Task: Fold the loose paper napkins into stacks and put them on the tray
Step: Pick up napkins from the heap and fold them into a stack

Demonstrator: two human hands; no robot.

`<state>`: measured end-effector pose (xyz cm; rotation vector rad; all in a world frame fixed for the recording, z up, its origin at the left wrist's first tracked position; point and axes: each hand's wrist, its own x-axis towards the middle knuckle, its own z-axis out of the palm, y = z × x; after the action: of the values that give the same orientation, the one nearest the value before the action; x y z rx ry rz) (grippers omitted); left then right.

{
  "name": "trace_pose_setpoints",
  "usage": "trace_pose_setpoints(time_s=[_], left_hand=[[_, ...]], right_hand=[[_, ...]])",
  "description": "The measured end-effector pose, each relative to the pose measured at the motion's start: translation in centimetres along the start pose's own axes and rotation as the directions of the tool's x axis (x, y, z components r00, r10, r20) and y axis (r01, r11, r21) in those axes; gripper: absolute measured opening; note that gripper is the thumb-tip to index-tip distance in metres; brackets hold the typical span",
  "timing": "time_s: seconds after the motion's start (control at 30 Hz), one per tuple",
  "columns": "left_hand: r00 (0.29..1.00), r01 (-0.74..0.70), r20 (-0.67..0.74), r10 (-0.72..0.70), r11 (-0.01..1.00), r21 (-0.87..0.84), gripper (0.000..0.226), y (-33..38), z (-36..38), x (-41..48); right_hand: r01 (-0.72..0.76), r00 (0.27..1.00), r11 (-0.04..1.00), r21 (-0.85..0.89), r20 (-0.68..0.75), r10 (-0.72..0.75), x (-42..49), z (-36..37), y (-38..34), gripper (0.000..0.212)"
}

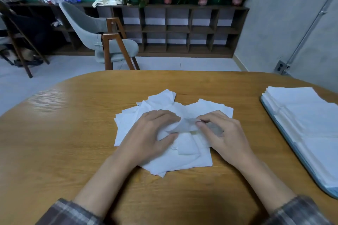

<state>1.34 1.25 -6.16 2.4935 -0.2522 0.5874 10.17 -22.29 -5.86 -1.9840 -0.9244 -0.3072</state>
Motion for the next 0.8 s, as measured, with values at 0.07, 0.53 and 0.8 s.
trace_pose_setpoints(time_s=[0.07,0.53,0.8], left_hand=[[0.997,0.021,-0.075,-0.022,1.000,-0.018,0.029,0.2,-0.1,-0.3],[0.973,0.215,0.077,-0.217,0.741,-0.636,0.050,5.4,-1.6,2.0],[0.971,0.241,0.149,-0.189,0.756,-0.608,0.021,5.7,-1.8,2.2]], right_hand=[[0.006,0.999,1.000,0.004,-0.036,-0.006,0.1,-0.5,-0.1,0.006],[-0.202,0.979,0.921,0.334,0.061,0.192,0.3,-2.1,-2.6,0.027],[-0.283,0.959,0.901,0.328,0.118,0.259,0.5,-2.3,-3.3,0.040]])
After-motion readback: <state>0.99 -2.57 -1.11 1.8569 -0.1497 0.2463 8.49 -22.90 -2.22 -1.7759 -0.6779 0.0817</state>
